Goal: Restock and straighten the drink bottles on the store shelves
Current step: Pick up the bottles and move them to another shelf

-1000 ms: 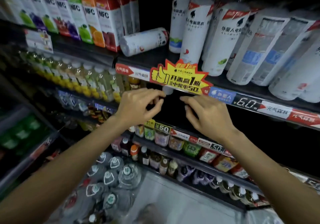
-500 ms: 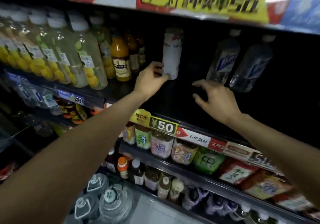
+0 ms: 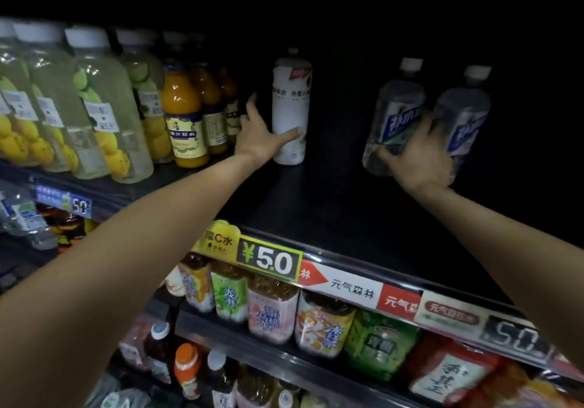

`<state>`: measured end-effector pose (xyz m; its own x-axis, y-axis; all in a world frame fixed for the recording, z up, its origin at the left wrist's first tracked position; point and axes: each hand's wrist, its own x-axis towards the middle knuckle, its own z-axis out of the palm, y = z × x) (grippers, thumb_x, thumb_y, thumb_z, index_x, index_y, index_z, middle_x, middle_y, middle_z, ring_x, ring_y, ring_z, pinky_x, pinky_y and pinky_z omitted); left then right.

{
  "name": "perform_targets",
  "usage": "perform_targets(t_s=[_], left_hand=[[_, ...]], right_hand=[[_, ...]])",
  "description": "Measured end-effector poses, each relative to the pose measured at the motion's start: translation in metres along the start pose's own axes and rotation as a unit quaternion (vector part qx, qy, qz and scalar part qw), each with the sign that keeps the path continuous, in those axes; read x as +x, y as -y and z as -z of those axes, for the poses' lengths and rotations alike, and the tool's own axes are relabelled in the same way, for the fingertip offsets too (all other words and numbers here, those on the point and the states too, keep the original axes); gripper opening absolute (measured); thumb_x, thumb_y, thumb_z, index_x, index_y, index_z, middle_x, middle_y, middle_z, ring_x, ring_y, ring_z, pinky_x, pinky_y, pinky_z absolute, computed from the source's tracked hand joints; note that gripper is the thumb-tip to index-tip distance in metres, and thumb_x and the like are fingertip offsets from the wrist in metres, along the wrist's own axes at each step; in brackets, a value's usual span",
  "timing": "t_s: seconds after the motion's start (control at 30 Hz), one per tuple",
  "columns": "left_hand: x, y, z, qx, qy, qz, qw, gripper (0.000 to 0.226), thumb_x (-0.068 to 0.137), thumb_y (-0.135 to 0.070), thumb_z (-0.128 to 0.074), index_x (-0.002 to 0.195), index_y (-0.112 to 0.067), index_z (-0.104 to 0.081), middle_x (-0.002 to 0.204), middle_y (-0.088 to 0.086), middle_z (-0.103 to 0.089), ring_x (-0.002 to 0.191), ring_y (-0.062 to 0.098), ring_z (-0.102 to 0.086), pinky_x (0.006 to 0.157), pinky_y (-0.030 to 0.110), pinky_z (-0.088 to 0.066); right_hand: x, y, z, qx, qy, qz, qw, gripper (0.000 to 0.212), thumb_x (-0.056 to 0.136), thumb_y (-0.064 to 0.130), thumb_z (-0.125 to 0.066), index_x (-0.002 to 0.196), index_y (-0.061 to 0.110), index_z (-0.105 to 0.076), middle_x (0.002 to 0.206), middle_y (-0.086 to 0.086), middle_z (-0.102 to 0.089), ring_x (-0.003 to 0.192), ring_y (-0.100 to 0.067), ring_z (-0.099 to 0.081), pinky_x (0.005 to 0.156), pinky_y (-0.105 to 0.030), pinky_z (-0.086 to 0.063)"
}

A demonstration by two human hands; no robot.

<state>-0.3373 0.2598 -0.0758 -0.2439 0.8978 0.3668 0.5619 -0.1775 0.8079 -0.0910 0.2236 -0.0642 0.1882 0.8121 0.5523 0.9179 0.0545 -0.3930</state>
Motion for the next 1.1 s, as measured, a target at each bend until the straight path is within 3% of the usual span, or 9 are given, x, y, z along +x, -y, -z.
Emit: perform_targets(t_s=[0.17, 0.27, 0.43, 0.57, 0.63, 0.77, 0.87, 1.0, 1.1], left_hand=[[0.011, 0.0, -0.018, 0.061, -0.004, -0.012, 0.998, 0.124, 0.068, -0.056, -0.077, 0.152, -0.023, 0.009, 0.149, 0.02, -0.032, 0.128, 0.039, -0.044, 0.102, 0.049, -0.04], [0.017, 0.005, -0.023, 0.088, -0.001, -0.048, 0.995, 0.11, 0.074, -0.055, -0.072, 0.151, -0.019, -0.002, 0.142, 0.016, -0.045, 0.12, 0.04, -0.052, 0.097, 0.048, -0.045], [0.0, 0.001, -0.009, 0.119, 0.012, -0.094, 0.988, 0.097, 0.073, -0.057, -0.073, 0.14, -0.012, -0.02, 0.131, 0.012, -0.054, 0.112, 0.039, -0.057, 0.09, 0.046, -0.048], [-0.03, -0.018, 0.01, 0.129, 0.063, -0.078, 0.987, 0.084, 0.068, -0.049, -0.078, 0.128, -0.017, -0.028, 0.11, -0.001, -0.056, 0.104, 0.03, -0.059, 0.078, 0.034, -0.045], [-0.045, -0.026, 0.017, 0.108, 0.1, -0.052, 0.988, 0.084, 0.063, -0.048, -0.079, 0.125, -0.02, -0.028, 0.108, -0.004, -0.056, 0.103, 0.027, -0.059, 0.083, 0.036, -0.049], [-0.066, -0.039, 0.014, -0.022, 0.083, 0.004, 0.996, 0.092, 0.059, -0.054, -0.084, 0.128, -0.021, -0.033, 0.118, -0.005, -0.058, 0.11, 0.019, -0.056, 0.095, 0.04, -0.047], [-0.077, -0.048, 0.013, -0.075, 0.033, 0.023, 0.996, 0.081, 0.059, -0.046, -0.087, 0.124, -0.022, -0.045, 0.116, -0.006, -0.064, 0.107, 0.017, -0.06, 0.095, 0.042, -0.049], [-0.107, -0.06, 0.03, -0.135, -0.002, 0.024, 0.991, 0.074, 0.057, -0.029, -0.092, 0.12, -0.019, -0.053, 0.106, -0.009, -0.064, 0.102, 0.011, -0.062, 0.093, 0.033, -0.051], [-0.139, -0.076, 0.056, -0.131, 0.014, -0.004, 0.991, 0.088, 0.053, -0.044, -0.09, 0.127, -0.017, -0.051, 0.109, -0.015, -0.061, 0.106, 0.004, -0.059, 0.09, 0.015, -0.048]], right_hand=[[0.017, -0.002, -0.014, -0.003, -0.015, -0.015, 1.0, 0.1, 0.082, 0.056, -0.062, 0.151, 0.012, -0.004, 0.141, -0.022, -0.04, 0.12, -0.039, -0.049, 0.083, -0.042, -0.045], [0.023, 0.001, -0.026, 0.017, -0.021, -0.032, 0.999, 0.107, 0.08, 0.059, -0.064, 0.151, 0.011, 0.0, 0.138, -0.022, -0.043, 0.117, -0.038, -0.052, 0.086, -0.043, -0.046], [0.022, 0.005, -0.028, 0.01, -0.018, -0.037, 0.999, 0.106, 0.084, 0.047, -0.065, 0.151, 0.011, 0.008, 0.147, -0.025, -0.027, 0.118, -0.041, -0.051, 0.086, -0.046, -0.048], [0.008, 0.011, -0.01, 0.065, 0.017, -0.045, 0.997, 0.112, 0.076, 0.041, -0.075, 0.151, 0.011, 0.002, 0.148, -0.019, -0.029, 0.124, -0.038, -0.047, 0.093, -0.046, -0.044], [-0.005, 0.013, 0.006, 0.127, 0.033, -0.051, 0.99, 0.114, 0.068, 0.037, -0.081, 0.149, 0.014, -0.004, 0.147, -0.013, -0.034, 0.127, -0.035, -0.045, 0.097, -0.046, -0.042], [-0.039, 0.013, 0.037, 0.336, 0.097, -0.062, 0.935, 0.105, 0.064, 0.01, -0.085, 0.141, 0.019, -0.015, 0.137, -0.005, -0.046, 0.122, -0.02, -0.05, 0.098, -0.03, -0.04], [-0.069, 0.015, 0.06, 0.343, 0.122, -0.039, 0.93, 0.099, 0.064, 0.011, -0.086, 0.139, 0.021, -0.022, 0.138, -0.002, -0.048, 0.122, -0.015, -0.049, 0.103, -0.029, -0.039], [-0.098, 0.026, 0.098, 0.316, 0.117, 0.024, 0.941, 0.089, 0.068, 0.015, -0.084, 0.139, 0.016, -0.031, 0.137, 0.001, -0.045, 0.116, -0.001, -0.042, 0.087, 0.004, -0.029], [-0.114, 0.032, 0.125, 0.325, 0.118, 0.042, 0.937, 0.084, 0.069, 0.017, -0.085, 0.136, 0.016, -0.035, 0.131, 0.007, -0.044, 0.114, 0.004, -0.041, 0.087, 0.004, -0.029]])
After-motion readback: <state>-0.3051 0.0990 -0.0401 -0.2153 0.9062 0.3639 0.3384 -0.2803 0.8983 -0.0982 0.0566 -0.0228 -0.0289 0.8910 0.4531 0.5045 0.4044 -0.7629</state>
